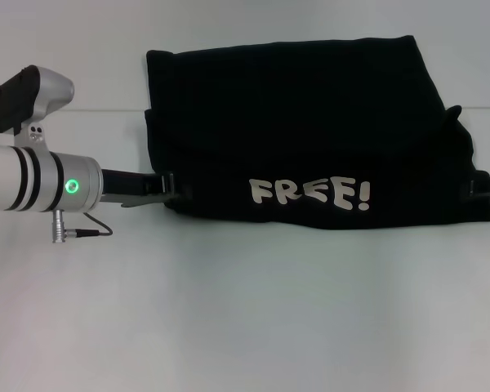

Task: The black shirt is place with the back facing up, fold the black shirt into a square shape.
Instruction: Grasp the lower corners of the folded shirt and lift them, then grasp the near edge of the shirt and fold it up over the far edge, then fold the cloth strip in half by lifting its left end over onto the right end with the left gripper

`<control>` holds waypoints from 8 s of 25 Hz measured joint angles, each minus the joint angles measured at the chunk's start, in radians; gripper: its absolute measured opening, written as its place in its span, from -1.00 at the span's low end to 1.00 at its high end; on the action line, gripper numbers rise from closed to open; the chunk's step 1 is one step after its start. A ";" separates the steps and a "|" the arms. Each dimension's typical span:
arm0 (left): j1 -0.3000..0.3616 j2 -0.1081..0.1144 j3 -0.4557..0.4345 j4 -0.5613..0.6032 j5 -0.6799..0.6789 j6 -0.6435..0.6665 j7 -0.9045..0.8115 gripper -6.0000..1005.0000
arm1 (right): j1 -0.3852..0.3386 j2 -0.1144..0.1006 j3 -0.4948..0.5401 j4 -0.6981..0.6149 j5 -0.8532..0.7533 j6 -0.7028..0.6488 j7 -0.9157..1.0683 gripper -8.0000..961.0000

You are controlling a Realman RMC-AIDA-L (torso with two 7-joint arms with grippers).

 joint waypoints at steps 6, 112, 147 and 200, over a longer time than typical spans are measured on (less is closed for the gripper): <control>0.000 -0.001 -0.004 0.001 -0.001 0.000 0.000 -0.94 | 0.008 0.014 -0.019 0.044 -0.002 0.092 -0.026 0.71; -0.055 0.070 0.155 0.101 0.114 -0.037 -0.216 -0.92 | 0.045 0.041 -0.004 -0.002 0.082 0.192 0.031 -0.87; -0.087 0.027 0.215 0.077 0.136 -0.340 -0.317 -0.42 | 0.151 -0.047 -0.169 0.176 0.085 0.472 0.181 -0.28; 0.347 -0.018 -0.283 -0.056 -0.187 0.206 -0.428 0.52 | -0.224 0.090 0.181 0.113 0.898 -0.235 -0.697 0.64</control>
